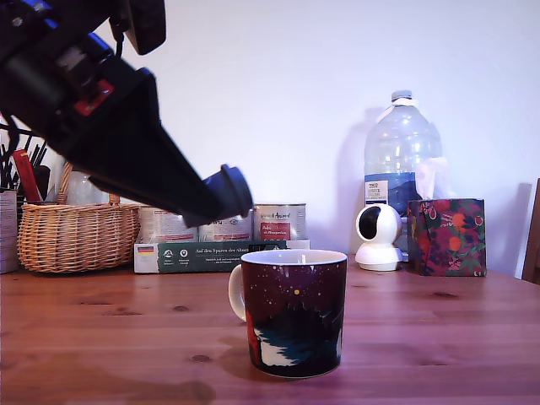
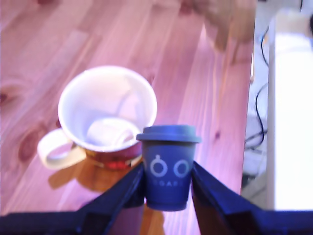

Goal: Pick up the coffee capsules from the table one by one and drop them inside the nearest coffee cup

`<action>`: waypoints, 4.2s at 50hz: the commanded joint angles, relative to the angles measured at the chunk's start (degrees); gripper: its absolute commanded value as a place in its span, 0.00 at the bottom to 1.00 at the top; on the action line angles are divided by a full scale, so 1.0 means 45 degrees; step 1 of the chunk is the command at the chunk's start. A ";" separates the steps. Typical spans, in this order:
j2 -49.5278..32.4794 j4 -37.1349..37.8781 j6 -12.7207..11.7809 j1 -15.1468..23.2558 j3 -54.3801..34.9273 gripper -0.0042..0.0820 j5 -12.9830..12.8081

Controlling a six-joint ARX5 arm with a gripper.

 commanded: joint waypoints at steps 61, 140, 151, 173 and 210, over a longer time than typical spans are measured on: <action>0.5455 -0.5289 -0.0865 -0.1127 0.6751 0.27 -0.2147; 0.6688 -0.5649 -0.1350 -0.1613 0.7864 0.85 -0.3259; 0.6441 -0.5659 -0.1311 -0.1613 0.7883 0.70 -0.3259; 0.4668 -0.5639 -0.1666 -0.0923 0.7854 0.03 -0.3070; 0.0359 -0.1666 -0.3045 0.2885 0.3094 0.03 -0.3337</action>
